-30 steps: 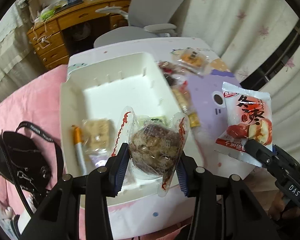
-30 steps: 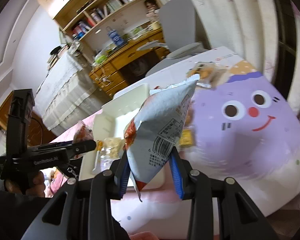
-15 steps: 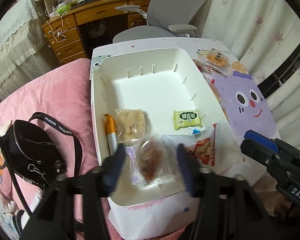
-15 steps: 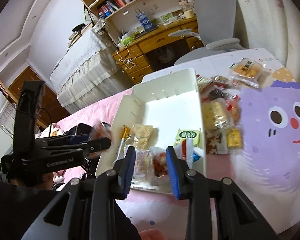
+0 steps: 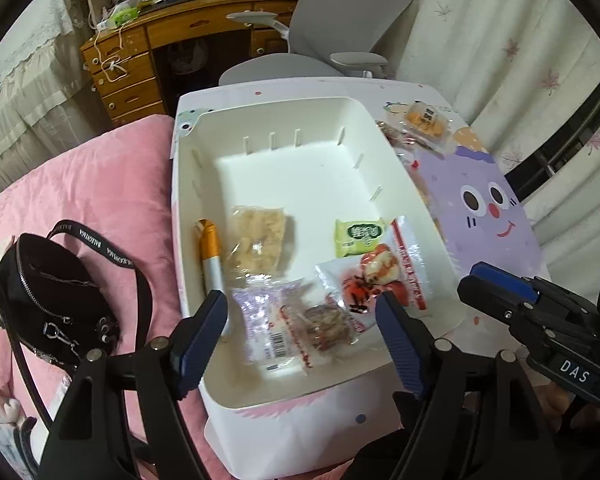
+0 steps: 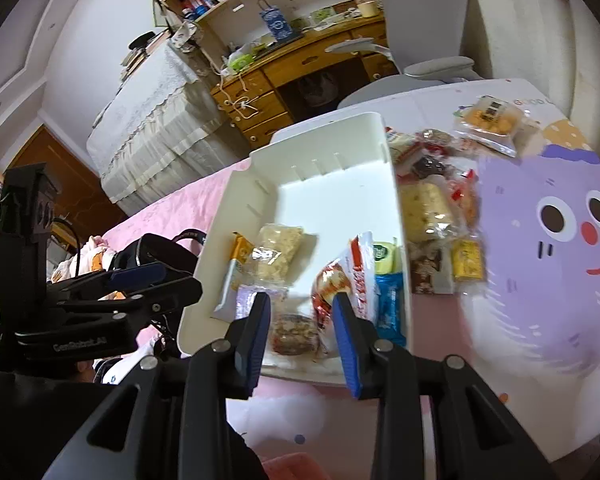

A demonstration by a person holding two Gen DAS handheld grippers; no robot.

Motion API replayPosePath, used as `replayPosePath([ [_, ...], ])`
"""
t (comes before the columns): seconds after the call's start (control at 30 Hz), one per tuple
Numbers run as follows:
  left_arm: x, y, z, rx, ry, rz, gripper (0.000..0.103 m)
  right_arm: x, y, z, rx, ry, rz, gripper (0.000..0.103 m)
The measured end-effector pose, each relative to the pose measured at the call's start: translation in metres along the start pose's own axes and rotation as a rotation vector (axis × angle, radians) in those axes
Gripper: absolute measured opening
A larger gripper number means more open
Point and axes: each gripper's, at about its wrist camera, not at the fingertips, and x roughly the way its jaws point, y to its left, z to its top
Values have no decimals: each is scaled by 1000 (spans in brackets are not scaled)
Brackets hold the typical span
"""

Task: Organize snacks
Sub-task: 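Lower both snacks into the white tray and open both grippers, then move both grippers back from the tray toward the snack pile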

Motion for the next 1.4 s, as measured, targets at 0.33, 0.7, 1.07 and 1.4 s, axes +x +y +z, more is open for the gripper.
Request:
replayPosePath([
  [0.33, 0, -51, 10, 76, -15, -36, 82, -22, -40, -3, 53, -21, -41, 46],
  [0.7, 9, -122, 24, 12, 0, -29, 84, -54, -111, 4, 41, 43, -50, 47],
  [1.07, 29, -207, 34, -121, 15, 32, 84, -89, -198, 25, -18, 129, -10, 48],
  [1.4, 51, -251, 21, -363, 5, 101, 84, -107, -257, 43, -127, 202, 24, 60],
])
